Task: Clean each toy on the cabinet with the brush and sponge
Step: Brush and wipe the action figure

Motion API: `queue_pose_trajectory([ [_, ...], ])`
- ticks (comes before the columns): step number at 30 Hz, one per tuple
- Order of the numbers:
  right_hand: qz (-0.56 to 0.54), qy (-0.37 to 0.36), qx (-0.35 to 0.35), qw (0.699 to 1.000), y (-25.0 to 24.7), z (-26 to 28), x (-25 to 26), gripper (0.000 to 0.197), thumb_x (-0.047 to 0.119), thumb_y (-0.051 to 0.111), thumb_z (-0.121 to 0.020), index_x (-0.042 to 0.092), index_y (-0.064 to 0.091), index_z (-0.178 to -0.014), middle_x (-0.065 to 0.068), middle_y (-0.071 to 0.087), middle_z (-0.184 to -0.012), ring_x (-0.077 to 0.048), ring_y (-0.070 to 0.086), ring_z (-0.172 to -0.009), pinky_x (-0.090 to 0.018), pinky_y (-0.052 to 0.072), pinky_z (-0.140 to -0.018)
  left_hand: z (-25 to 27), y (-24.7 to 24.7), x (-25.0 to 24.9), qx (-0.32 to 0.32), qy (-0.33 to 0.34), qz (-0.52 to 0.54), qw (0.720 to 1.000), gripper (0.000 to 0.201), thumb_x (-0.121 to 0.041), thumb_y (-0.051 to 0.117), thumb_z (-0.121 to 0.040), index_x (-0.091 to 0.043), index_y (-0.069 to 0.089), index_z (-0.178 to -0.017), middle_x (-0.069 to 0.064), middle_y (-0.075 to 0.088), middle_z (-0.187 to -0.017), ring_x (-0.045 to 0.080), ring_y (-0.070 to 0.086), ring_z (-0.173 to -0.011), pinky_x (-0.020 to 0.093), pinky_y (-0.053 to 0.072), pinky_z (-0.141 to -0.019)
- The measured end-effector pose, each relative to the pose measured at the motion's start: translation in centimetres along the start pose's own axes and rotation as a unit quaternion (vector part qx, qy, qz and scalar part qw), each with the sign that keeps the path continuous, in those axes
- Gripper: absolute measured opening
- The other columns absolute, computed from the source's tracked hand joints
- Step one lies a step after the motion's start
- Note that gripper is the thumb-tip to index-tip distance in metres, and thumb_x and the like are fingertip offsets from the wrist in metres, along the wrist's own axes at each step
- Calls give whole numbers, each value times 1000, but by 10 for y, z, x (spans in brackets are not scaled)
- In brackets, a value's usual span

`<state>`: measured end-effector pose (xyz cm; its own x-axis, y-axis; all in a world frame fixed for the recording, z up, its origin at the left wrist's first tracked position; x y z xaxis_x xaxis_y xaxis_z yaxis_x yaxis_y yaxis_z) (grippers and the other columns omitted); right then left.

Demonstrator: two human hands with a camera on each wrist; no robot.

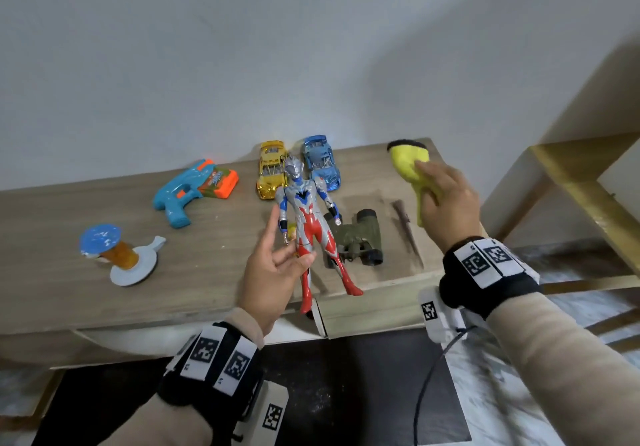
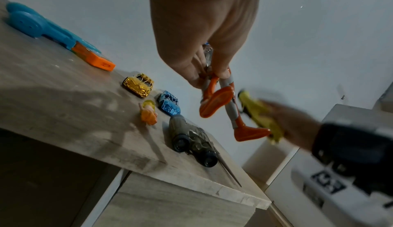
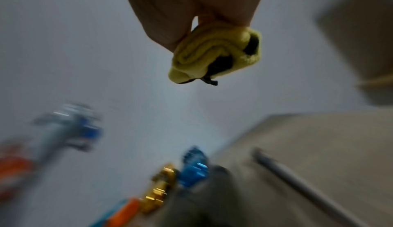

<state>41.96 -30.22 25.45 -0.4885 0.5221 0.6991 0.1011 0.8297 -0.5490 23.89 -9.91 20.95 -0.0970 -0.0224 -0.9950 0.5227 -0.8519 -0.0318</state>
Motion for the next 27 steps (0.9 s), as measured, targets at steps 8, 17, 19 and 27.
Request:
queue_pose_trajectory([
  [8, 22, -282, 143, 948, 41, 45, 166, 36, 4, 48, -80, 20, 70, -106, -17, 60, -119, -37, 57, -88, -34, 48, -77, 8, -29, -33, 20, 42, 37, 998, 89, 11, 65, -80, -31, 24, -146, -13, 68, -106, 7, 62, -108, 18, 52, -85],
  [17, 119, -195, 315, 921, 34, 90, 211, 42, 4, 44, -75, 24, 75, -94, -2, 65, -115, -23, 60, -104, -1, 23, -79, -1, -132, -42, -3, 63, 31, 998, 90, 2, 69, -81, -45, 24, -144, -6, 58, -130, -2, 57, -107, 12, 52, -73],
  [19, 74, -225, 219, 947, 36, 81, 238, 40, 1, 47, -71, 20, 75, -94, -10, 68, -110, -28, 64, -97, -9, 29, -82, -1, -143, -44, 1, 68, 27, 997, 92, 0, 71, -80, -55, 25, -137, 3, 57, -135, 6, 60, -110, 16, 53, -76],
  [27, 121, -222, 338, 907, 98, 135, 269, 45, 11, 38, -75, 21, 73, -101, -9, 64, -115, -29, 58, -105, -32, 42, -97, 2, -183, -63, 1, 112, 40, 993, 91, 7, 67, -81, -50, 25, -139, -2, 64, -123, 4, 64, -106, 32, 54, -90],
])
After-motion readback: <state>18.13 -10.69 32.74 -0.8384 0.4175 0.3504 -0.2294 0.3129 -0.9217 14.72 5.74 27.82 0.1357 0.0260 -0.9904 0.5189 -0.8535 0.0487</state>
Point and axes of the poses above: each hand's wrist, its own z-axis away from the middle knuckle, its own y-axis out of the palm, x = y × z, the point moved 4 cm from there along -z, towards the middle knuckle
